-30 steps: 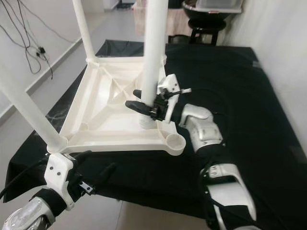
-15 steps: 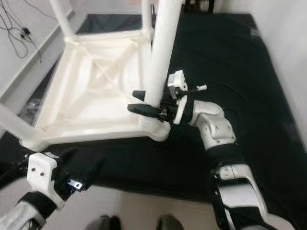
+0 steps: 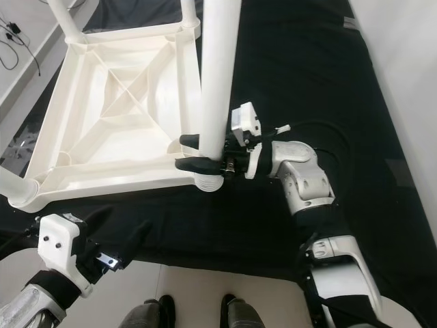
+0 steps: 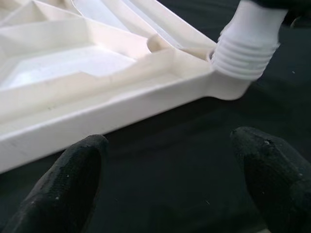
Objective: Building children table
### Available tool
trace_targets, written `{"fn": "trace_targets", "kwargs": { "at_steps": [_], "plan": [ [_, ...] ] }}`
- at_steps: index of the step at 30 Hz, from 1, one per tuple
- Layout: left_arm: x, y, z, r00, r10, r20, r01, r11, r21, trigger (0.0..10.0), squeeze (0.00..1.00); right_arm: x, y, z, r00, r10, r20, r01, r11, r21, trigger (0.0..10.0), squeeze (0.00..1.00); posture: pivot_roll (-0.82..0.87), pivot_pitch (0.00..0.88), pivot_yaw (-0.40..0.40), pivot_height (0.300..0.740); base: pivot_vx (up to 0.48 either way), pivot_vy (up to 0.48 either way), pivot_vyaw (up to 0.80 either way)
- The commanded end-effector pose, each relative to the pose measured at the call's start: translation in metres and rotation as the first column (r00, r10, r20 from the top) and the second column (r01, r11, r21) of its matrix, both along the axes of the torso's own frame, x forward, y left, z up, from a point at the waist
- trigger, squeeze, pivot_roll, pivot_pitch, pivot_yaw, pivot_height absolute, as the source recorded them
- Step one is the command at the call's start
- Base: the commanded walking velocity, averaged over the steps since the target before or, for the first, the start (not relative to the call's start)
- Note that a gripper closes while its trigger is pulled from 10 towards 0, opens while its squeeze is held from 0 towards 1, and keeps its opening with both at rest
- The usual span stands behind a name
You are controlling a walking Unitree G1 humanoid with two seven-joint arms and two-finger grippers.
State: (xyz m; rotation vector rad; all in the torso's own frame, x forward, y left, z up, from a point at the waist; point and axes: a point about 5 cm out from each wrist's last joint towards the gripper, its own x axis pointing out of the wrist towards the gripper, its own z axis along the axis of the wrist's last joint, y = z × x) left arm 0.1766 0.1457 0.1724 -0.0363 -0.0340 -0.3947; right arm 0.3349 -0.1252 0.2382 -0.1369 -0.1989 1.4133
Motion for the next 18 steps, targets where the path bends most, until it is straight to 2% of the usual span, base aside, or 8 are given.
{"fn": "trace_targets", "kwargs": {
  "at_steps": [1, 3, 9, 12, 18],
  "plan": [
    [-0.001, 0.003, -0.006, 0.999, 0.028, -0.033, -0.028, 1.0, 0.009, 10.0, 0.0, 0.002, 0.007, 0.006, 1.0, -0.006, 0.024, 0.006, 1.0, 0.019, 10.0, 0.0, 0.02, 0.276, 0.037, 0.74, 0.0, 0.0, 0.0],
    [-0.001, 0.002, -0.005, 0.999, 0.028, -0.028, -0.028, 1.0, 0.012, 10.0, 0.0, 0.003, 0.012, 0.01, 1.0, 0.004, 0.029, -0.004, 1.0, 0.02, 10.0, 0.0, 0.02, 0.276, 0.033, 0.74, 0.0, 0.0, 0.0],
    [-0.002, 0.001, -0.004, 1.0, 0.021, -0.023, -0.02, 1.0, 0.019, 10.0, 0.0, 0.007, 0.009, 0.003, 1.0, 0.003, 0.011, -0.003, 1.0, -0.018, 10.0, 0.0, 0.02, 0.279, 0.033, 0.74, 0.0, 0.0, 0.0],
    [-0.004, 0.0, -0.004, 1.0, 0.015, -0.024, -0.015, 1.0, 0.016, 10.0, 0.0, 0.013, 0.0, 0.001, 0.999, 0.001, -0.038, -0.002, 1.0, -0.009, 10.0, 0.0, 0.03, 0.282, 0.032, 0.74, 0.0, 0.0, 0.0],
    [-0.006, 0.0, -0.004, 1.0, 0.012, -0.027, -0.012, 1.0, 0.014, 10.0, 0.0, 0.013, -0.006, -0.003, 0.998, 0.018, -0.062, -0.02, 0.999, -0.033, 10.0, 0.0, 0.03, 0.283, 0.035, 0.74, 0.0, 0.0, 0.0]
  ]
}}
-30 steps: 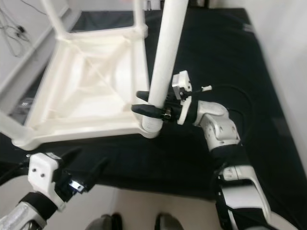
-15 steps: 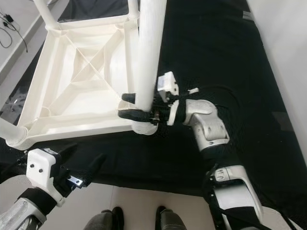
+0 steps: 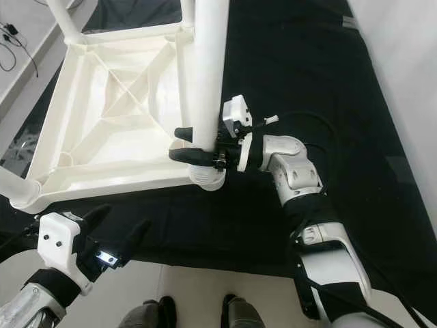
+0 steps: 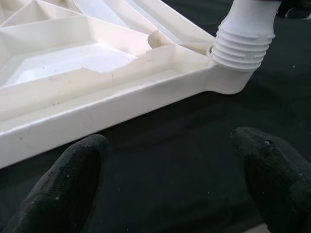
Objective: Building children table
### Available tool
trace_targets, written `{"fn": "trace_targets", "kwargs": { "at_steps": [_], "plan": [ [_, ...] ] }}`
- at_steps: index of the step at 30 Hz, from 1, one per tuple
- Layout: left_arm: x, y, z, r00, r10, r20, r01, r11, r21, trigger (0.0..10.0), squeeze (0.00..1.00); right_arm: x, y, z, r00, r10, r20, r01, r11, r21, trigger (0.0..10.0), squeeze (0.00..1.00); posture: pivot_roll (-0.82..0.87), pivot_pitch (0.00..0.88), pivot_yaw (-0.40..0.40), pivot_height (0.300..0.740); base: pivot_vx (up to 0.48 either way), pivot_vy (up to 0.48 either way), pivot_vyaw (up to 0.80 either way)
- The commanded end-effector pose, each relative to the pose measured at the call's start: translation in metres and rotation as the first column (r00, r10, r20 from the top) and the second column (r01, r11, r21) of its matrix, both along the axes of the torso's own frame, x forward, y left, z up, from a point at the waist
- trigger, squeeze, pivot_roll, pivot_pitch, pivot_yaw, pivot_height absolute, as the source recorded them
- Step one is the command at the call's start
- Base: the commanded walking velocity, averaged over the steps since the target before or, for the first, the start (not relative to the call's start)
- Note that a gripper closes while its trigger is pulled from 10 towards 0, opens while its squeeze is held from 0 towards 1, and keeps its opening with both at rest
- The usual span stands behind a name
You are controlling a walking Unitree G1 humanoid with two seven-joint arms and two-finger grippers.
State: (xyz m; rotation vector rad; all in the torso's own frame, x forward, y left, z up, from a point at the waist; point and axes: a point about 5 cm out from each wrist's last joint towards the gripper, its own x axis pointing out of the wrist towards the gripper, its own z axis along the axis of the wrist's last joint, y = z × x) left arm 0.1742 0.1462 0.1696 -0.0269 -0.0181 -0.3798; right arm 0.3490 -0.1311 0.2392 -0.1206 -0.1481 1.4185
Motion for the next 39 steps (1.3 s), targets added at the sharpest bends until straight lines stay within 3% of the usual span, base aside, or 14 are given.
{"fn": "trace_targets", "kwargs": {
  "at_steps": [1, 11, 19, 23, 27, 30, 36, 39],
  "plan": [
    [-0.004, -0.001, -0.001, 1.0, -0.004, -0.015, 0.004, 1.0, 0.002, 10.0, 0.0, 0.0, -0.002, -0.007, 1.0, 0.012, -0.016, -0.013, 0.999, -0.035, 10.0, 0.0, 0.03, 0.282, 0.037, 0.74, 0.0, 0.0, 0.0],
    [-0.006, -0.001, -0.001, 1.0, -0.012, -0.021, 0.012, 1.0, 0.008, 10.0, 0.0, 0.008, -0.003, -0.015, 0.999, -0.045, 0.029, 0.048, 0.99, -0.129, 10.0, 0.0, 0.04, 0.28, 0.042, 0.74, 0.0, 0.0, 0.0],
    [-0.008, -0.001, -0.002, 0.999, -0.018, -0.028, 0.018, 1.0, 0.012, 10.0, 0.0, 0.007, 0.002, -0.021, 0.995, -0.019, 0.095, 0.04, 0.972, -0.23, 10.0, 0.0, 0.03, 0.281, 0.044, 0.74, 0.0, 0.0, 0.0],
    [-0.008, -0.001, -0.002, 0.999, -0.018, -0.029, 0.018, 1.0, 0.013, 10.0, 0.0, 0.002, 0.006, -0.027, 0.99, 0.02, 0.136, 0.018, 0.962, -0.273, 10.0, 0.0, 0.03, 0.281, 0.044, 0.74, 0.0, 0.0, 0.0],
    [-0.008, -0.001, -0.001, 0.999, -0.018, -0.028, 0.018, 1.0, 0.013, 10.0, 0.0, -0.012, 0.013, -0.042, 0.969, 0.186, 0.163, -0.101, 0.9, -0.423, 10.0, 0.0, 0.04, 0.29, 0.048, 0.74, 0.0, 0.0, 0.0],
    [-0.008, -0.001, -0.001, 0.999, -0.018, -0.028, 0.018, 1.0, 0.013, 10.0, 0.0, -0.013, 0.015, -0.043, 0.964, 0.213, 0.161, -0.122, 0.887, -0.446, 10.0, 0.0, 0.04, 0.29, 0.047, 0.74, 0.0, 0.0, 0.0],
    [-0.008, -0.002, 0.0, 0.999, -0.016, -0.027, 0.017, 1.0, 0.013, 10.0, 0.0, -0.007, 0.019, -0.038, 0.977, 0.172, 0.128, -0.109, 0.911, -0.398, 10.0, 0.0, 0.04, 0.292, 0.042, 0.74, 0.0, 0.0, 0.0],
    [-0.008, -0.002, 0.0, 1.0, -0.013, -0.026, 0.014, 1.0, 0.013, 10.0, 0.0, 0.0, 0.023, -0.038, 0.999, 0.044, 0.031, -0.032, 0.948, -0.316, 10.0, 0.0, 0.04, 0.296, 0.039, 0.74, 0.0, 0.0, 0.0]
  ]
}}
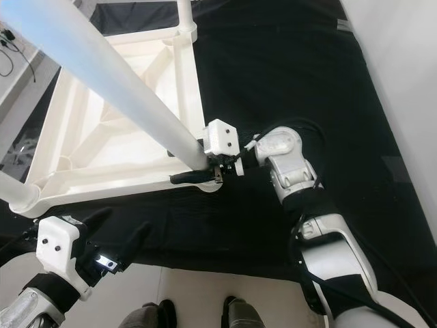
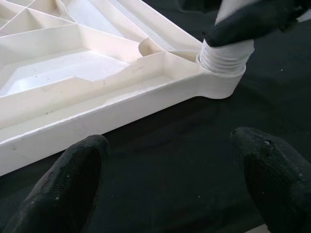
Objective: Building children table
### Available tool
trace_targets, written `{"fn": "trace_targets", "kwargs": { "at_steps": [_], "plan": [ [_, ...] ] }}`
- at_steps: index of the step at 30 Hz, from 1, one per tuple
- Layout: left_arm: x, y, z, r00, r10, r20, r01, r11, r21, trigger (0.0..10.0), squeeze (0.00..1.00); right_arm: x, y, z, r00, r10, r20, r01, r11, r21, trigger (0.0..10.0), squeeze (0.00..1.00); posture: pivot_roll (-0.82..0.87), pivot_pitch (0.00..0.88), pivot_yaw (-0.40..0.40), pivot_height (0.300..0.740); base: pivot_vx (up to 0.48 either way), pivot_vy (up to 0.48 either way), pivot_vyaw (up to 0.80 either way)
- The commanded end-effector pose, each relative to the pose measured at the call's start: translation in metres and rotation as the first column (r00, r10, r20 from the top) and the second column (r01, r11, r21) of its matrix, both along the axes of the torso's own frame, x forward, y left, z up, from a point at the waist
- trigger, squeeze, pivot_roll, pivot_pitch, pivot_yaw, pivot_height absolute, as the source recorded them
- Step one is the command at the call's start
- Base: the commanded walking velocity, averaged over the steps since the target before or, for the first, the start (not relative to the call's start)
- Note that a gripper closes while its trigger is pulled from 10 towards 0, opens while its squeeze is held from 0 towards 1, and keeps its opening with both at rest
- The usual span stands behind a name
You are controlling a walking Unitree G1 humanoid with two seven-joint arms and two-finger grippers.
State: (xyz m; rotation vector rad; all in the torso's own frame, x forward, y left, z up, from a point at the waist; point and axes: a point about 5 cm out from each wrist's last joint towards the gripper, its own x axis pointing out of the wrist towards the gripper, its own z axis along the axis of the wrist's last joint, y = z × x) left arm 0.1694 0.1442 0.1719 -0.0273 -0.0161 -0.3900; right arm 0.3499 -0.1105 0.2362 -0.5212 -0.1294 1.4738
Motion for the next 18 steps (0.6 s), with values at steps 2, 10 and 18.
{"fn": "trace_targets", "kwargs": {
  "at_steps": [2, 10, 18],
  "plan": [
    [-0.003, 0.0, -0.002, 1.0, -0.003, -0.024, 0.003, 1.0, 0.014, 10.0, 0.0, 0.0, 0.003, -0.038, 0.98, -0.07, -0.188, 0.066, 0.997, -0.028, 10.0, 0.0, 0.04, 0.298, 0.038, 0.74, 0.0, 0.0, 0.0],
    [-0.005, 0.001, -0.002, 1.0, -0.003, -0.029, 0.004, 1.0, 0.019, 10.0, 0.0, -0.005, 0.012, -0.064, 0.947, -0.222, -0.233, 0.227, 0.974, -0.006, 10.0, 0.0, 0.04, 0.304, 0.038, 0.74, 0.0, 0.0, 0.0],
    [-0.008, 0.002, -0.002, 0.999, -0.003, -0.037, 0.004, 1.0, 0.022, 10.0, 0.0, -0.013, 0.015, -0.074, 0.891, -0.333, -0.308, 0.345, 0.938, -0.014, 10.0, 0.0, 0.03, 0.313, 0.045, 0.74, 0.0, 0.0, 0.0]
  ]
}}
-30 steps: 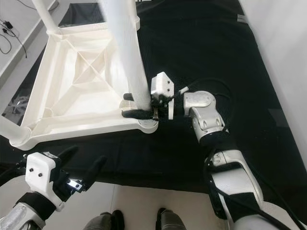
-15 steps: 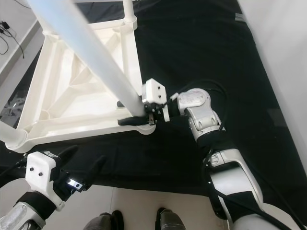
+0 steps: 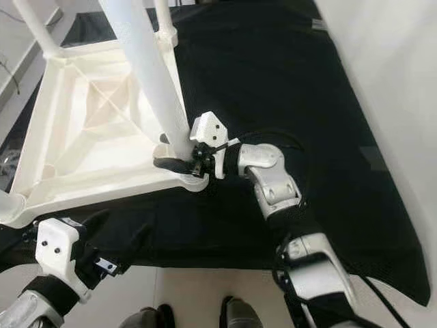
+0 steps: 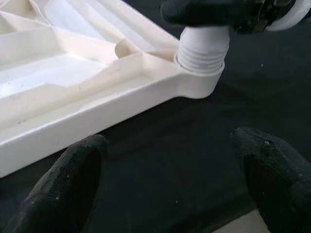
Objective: Building children table
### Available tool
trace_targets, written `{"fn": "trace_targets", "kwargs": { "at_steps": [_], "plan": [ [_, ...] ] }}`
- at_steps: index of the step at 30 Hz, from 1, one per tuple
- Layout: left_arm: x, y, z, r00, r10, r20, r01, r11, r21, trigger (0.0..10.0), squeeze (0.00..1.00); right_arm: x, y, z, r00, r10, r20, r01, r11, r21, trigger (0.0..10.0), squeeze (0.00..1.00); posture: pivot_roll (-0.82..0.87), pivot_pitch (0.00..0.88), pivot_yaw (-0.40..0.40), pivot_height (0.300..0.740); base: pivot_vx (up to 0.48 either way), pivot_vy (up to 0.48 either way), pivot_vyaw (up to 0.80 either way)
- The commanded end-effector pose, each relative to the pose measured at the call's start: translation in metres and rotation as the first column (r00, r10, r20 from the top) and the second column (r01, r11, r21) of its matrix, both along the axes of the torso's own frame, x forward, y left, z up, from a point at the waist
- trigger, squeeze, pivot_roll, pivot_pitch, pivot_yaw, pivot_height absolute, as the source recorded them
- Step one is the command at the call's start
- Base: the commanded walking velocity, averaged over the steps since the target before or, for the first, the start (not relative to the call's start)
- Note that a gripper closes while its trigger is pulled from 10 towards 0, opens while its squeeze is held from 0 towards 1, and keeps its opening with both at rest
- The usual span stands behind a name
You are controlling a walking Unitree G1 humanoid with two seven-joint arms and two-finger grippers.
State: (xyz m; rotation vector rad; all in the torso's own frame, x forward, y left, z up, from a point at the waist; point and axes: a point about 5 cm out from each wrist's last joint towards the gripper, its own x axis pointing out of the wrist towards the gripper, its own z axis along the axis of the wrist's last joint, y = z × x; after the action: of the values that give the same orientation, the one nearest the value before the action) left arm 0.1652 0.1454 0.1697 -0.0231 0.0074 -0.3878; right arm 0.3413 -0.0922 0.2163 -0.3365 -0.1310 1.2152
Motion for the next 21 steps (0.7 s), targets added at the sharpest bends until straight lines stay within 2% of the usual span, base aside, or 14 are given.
{"fn": "trace_targets", "kwargs": {
  "at_steps": [1, 6, 10, 12, 21],
  "plan": [
    [-0.0035, 0.0008, 0.0002, 1.0, -0.005, -0.014, 0.006, 1.0, 0.013, 10.0, 0.0, -0.0047, -0.0038, -0.0542, 0.962, -0.083, -0.26, 0.057, 0.993, -0.105, 10.0, 0.0, 0.03, 0.313, 0.045, 0.74, 0.0, 0.0, 0.0],
    [-0.0053, -0.0005, 0.0002, 1.0, -0.01, -0.022, 0.01, 1.0, 0.005, 10.0, 0.0, -0.0039, -0.0053, -0.0542, 0.943, -0.181, -0.281, 0.154, 0.981, -0.115, 10.0, 0.0, 0.02, 0.319, 0.041, 0.74, 0.0, 0.0, 0.0],
    [-0.0053, -0.001, 0.0003, 1.0, -0.01, -0.023, 0.01, 1.0, 0.004, 10.0, 0.0, -0.0028, -0.0055, -0.0534, 0.936, -0.202, -0.288, 0.175, 0.978, -0.114, 10.0, 0.0, 0.02, 0.32, 0.038, 0.74, 0.0, 0.0, 0.0],
    [-0.0054, -0.0014, 0.0004, 1.0, -0.009, -0.023, 0.009, 1.0, 0.002, 10.0, 0.0, -0.0028, -0.0053, -0.0534, 0.918, -0.232, -0.322, 0.204, 0.972, -0.118, 10.0, 0.0, 0.02, 0.322, 0.039, 0.74, 0.0, 0.0, 0.0],
    [-0.0054, -0.0015, 0.0005, 1.0, -0.005, -0.023, 0.005, 1.0, 0.001, 10.0, 0.0, -0.0073, 0.0007, -0.0492, 0.875, -0.296, -0.383, 0.301, 0.952, -0.049, 10.0, 0.0, 0.02, 0.322, 0.032, 0.74, 0.0, 0.0, 0.0]
  ]
}}
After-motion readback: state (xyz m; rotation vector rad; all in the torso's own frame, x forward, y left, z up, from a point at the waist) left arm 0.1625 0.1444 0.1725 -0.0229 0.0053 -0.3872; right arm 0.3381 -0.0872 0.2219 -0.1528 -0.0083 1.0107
